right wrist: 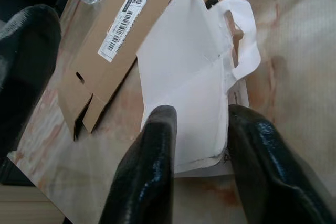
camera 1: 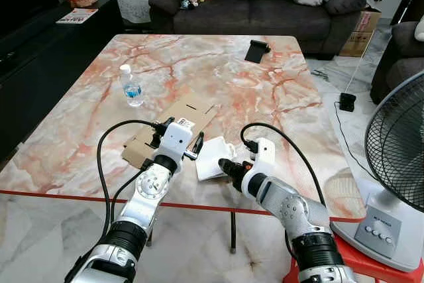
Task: Picking trash to rubbish bin
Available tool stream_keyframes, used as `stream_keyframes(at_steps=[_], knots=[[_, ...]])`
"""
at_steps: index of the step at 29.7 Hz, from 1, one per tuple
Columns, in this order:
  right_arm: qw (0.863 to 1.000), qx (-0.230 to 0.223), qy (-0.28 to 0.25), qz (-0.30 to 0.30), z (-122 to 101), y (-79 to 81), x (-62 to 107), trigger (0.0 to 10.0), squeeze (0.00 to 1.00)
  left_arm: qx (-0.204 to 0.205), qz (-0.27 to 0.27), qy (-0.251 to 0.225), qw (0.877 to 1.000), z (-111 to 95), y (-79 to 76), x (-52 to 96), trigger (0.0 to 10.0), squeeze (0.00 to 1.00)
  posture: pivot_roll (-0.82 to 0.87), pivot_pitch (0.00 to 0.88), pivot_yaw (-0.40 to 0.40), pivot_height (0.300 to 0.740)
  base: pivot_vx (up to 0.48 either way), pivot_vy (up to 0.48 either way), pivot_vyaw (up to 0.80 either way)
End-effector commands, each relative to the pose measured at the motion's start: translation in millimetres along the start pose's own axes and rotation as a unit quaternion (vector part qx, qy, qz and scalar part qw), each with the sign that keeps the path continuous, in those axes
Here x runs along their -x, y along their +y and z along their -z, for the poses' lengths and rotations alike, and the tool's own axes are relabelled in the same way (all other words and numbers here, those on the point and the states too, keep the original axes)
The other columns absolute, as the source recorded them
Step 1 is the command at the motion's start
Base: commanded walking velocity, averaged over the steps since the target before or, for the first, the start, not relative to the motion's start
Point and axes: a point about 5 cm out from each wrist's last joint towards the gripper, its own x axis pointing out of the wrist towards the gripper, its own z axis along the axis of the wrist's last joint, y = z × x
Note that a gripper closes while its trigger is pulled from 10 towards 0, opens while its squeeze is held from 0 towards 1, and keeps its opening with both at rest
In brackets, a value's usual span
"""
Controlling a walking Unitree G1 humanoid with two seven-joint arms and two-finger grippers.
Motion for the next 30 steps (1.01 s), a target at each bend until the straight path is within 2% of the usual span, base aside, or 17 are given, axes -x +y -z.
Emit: stream_keyframes(at_steps=[1, 15, 21, 26, 27, 28, 30], knots=[[1.0, 0.008, 0.001, 0.0, 1.3, 0.5, -0.7, 0.0, 0.0, -0.001, 0.0, -0.004, 1.0, -1.7, 1.4, 0.3, 10.0, 0.0, 0.08, 0.01, 0.017, 0.74, 0.0, 0.0, 0.0], [1.0, 0.016, -0.01, 0.001, -1.1, -0.1, -1.8, 0.0, 0.0, -0.001, 0.001, -0.004, 1.0, -1.8, 0.6, 0.3, 10.0, 0.0, 0.08, 0.003, 0.019, 0.74, 0.0, 0.0, 0.0], [1.0, 0.018, -0.022, -0.005, -3.7, 1.9, -2.5, 0.0, 0.0, 0.029, -0.011, -0.003, 1.0, -0.6, -0.4, 4.4, 10.0, 0.0, 0.08, 0.0, 0.026, 0.74, 0.0, 0.0, 0.0], [0.998, 0.011, -0.063, -0.001, -14.4, 4.1, -3.6, 0.0, 0.0, 0.053, -0.026, -0.004, 0.998, 0.6, 1.5, 8.1, 10.0, 0.0, 0.08, 0.0, 0.039, 0.74, 0.0, 0.0, 0.0], [0.997, 0.016, -0.073, 0.002, -17.4, 4.2, -3.6, 0.0, 0.0, 0.056, -0.029, -0.006, 0.998, 0.2, 2.3, 8.6, 10.0, 0.0, 0.08, 0.0, 0.042, 0.74, 0.0, 0.0, 0.0], [0.99, 0.086, -0.11, 0.02, -29.5, 5.5, -2.0, 0.0, 0.0, 0.062, -0.042, -0.012, 0.997, -1.5, 6.0, 9.9, 10.0, 0.0, 0.08, 0.0, 0.047, 0.74, 0.0, 0.0, 0.0], [0.981, 0.138, -0.129, 0.028, -35.5, 8.0, -1.4, 0.0, 0.0, 0.066, -0.051, -0.014, 0.996, -1.6, 9.0, 10.8, 10.0, 0.0, 0.08, 0.0, 0.05, 0.74, 0.0, 0.0, 0.0]])
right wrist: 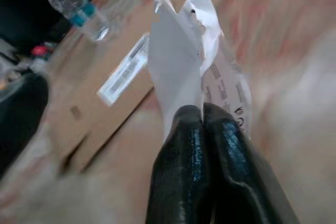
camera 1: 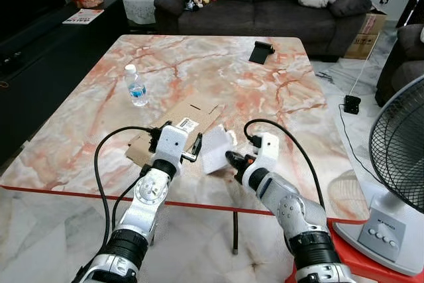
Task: Picking trash to rubbish bin
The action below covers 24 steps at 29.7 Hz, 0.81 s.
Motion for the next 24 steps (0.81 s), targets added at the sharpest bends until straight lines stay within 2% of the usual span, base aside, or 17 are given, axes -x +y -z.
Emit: stream_keyframes(at_steps=[1, 4, 8, 10, 13, 15, 24], knots=[[0.997, 0.05, -0.055, -0.003, -20.6, 9.4, -3.5, 10.0, 0.0, 0.012, -0.033, -0.012, 0.999, -5.4, 11.0, 0.6, 10.0, 0.0, 0.08, 0.0, 0.055, 0.74, 0.0, 0.0, 0.0], [0.986, 0.108, -0.13, 0.01, -40.3, 11.8, -0.9, 10.0, 0.0, 0.021, -0.069, -0.024, 0.997, -7.4, 22.6, 3.9, 10.0, 0.0, 0.08, 0.0, 0.061, 0.74, 0.0, 0.0, 0.0], [0.978, 0.121, -0.168, 0.022, -48.0, 11.8, -0.1, 10.0, 0.0, 0.029, -0.098, -0.024, 0.994, -6.9, 32.6, 7.6, 10.0, 0.0, 0.08, 0.0, 0.067, 0.74, 0.0, 0.0, 0.0], [0.964, 0.159, -0.214, 0.022, -50.8, 13.9, 4.0, 10.0, 0.0, 0.032, -0.114, -0.016, 0.993, -4.6, 39.7, 11.4, 10.0, 0.0, 0.08, 0.0, 0.074, 0.74, 0.0, 0.0, 0.0], [0.959, 0.165, -0.23, 0.023, -49.4, 12.2, 6.4, 10.0, 0.0, 0.029, -0.114, -0.014, 0.993, -4.2, 41.0, 12.4, 10.0, 0.0, 0.08, 0.0, 0.074, 0.74, 0.0, 0.0, 0.0], [0.948, 0.192, -0.249, 0.041, -42.8, 4.6, 10.3, 10.0, 0.0, 0.023, -0.113, -0.014, 0.993, -5.2, 42.8, 15.0, 10.0, 0.0, 0.09, 0.0, 0.073, 0.74, 0.0, 0.0, 0.0], [0.943, 0.203, -0.256, 0.06, -27.9, -4.1, 10.4, 10.0, 0.0, 0.016, -0.117, -0.006, 0.993, -2.0, 43.5, 22.7, 10.0, 0.0, 0.1, 0.0, 0.074, 0.74, 0.0, 0.0, 0.0]])
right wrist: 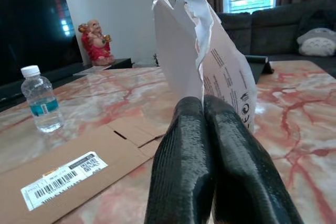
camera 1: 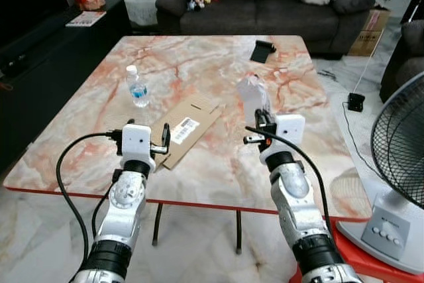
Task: Picking trash to rubbish bin
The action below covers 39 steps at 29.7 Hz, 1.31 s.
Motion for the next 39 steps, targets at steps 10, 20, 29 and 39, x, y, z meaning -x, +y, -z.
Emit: stream_keyframes(at_steps=[10, 20, 29, 39], knots=[[1.0, 0.016, -0.02, -0.002, -1.9, 3.7, -5.5, 10.0, 0.0, -0.001, 0.01, -0.006, 1.0, -6.2, -6.2, -3.1, 10.0, 0.0, 0.07, 0.0, 0.093, 0.74, 0.0, 0.0, 0.0], [1.0, 0.014, -0.023, 0.004, -0.5, 3.4, -5.3, 10.0, 0.0, 0.002, 0.019, -0.011, 1.0, -11.5, -12.0, -8.8, 10.0, 0.0, 0.07, 0.0, 0.095, 0.74, 0.0, 0.0, 0.0], [1.0, 0.01, -0.021, -0.003, -0.8, 9.2, -8.8, 10.0, 0.0, 0.002, 0.004, -0.009, 1.0, -9.9, -4.0, -5.9, 10.0, 0.0, 0.09, 0.0, 0.085, 0.74, 0.0, 0.0, 0.0], [1.0, 0.009, -0.017, -0.004, 1.3, 10.1, -9.5, 10.0, 0.0, 0.007, 0.002, -0.011, 1.0, -10.5, -6.0, -6.2, 10.0, 0.0, 0.1, 0.0, 0.083, 0.74, -0.169, 0.0, 0.0]])
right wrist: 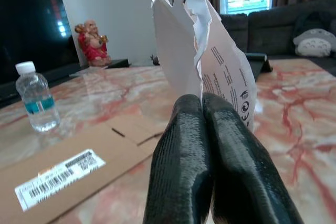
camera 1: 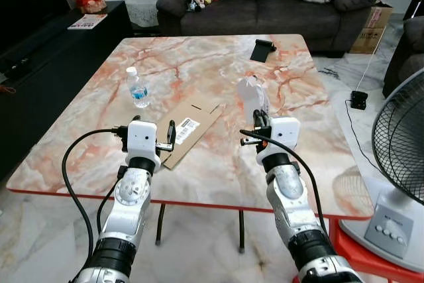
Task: Picking trash to rubbish bin
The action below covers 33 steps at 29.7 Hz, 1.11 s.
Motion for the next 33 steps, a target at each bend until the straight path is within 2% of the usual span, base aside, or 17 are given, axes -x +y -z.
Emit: stream_keyframes(at_steps=[1, 14, 24, 30, 33], knots=[[1.0, -0.001, -0.005, -0.004, -2.2, 5.4, -3.0, 10.0, 0.0, 0.001, -0.009, 0.005, 1.0, 0.7, 4.2, 0.3, 10.0, 0.0, 0.09, 0.0, 0.083, 0.74, -0.296, 0.0, 0.0], [1.0, -0.003, -0.01, -0.011, -4.9, 10.9, -4.5, 10.0, 0.0, 0.002, -0.003, 0.008, 1.0, 2.1, 1.7, -0.4, 10.0, 0.0, 0.07, 0.0, 0.087, 0.74, -0.296, 0.0, 0.0], [1.0, -0.004, -0.013, -0.003, -5.1, 6.9, -3.0, 10.0, 0.0, 0.008, 0.006, 0.011, 1.0, 4.0, -5.4, -1.2, 10.0, 0.0, 0.05, 0.0, 0.092, 0.74, -0.294, 0.0, 0.0], [1.0, -0.01, 0.015, 0.009, 7.7, 1.1, 3.5, 10.0, 0.0, 0.004, 0.006, 0.026, 1.0, 12.2, 0.2, 2.1, 10.0, 0.0, 0.05, 0.0, 0.093, 0.74, -0.29, 0.0, 0.0], [0.998, -0.029, 0.041, 0.022, 18.2, -4.2, 8.0, 10.0, 0.0, 0.0, 0.004, 0.042, 0.999, 20.6, 4.3, 5.6, 10.0, 0.0, 0.05, 0.0, 0.089, 0.74, -0.165, 0.0, 0.0]])
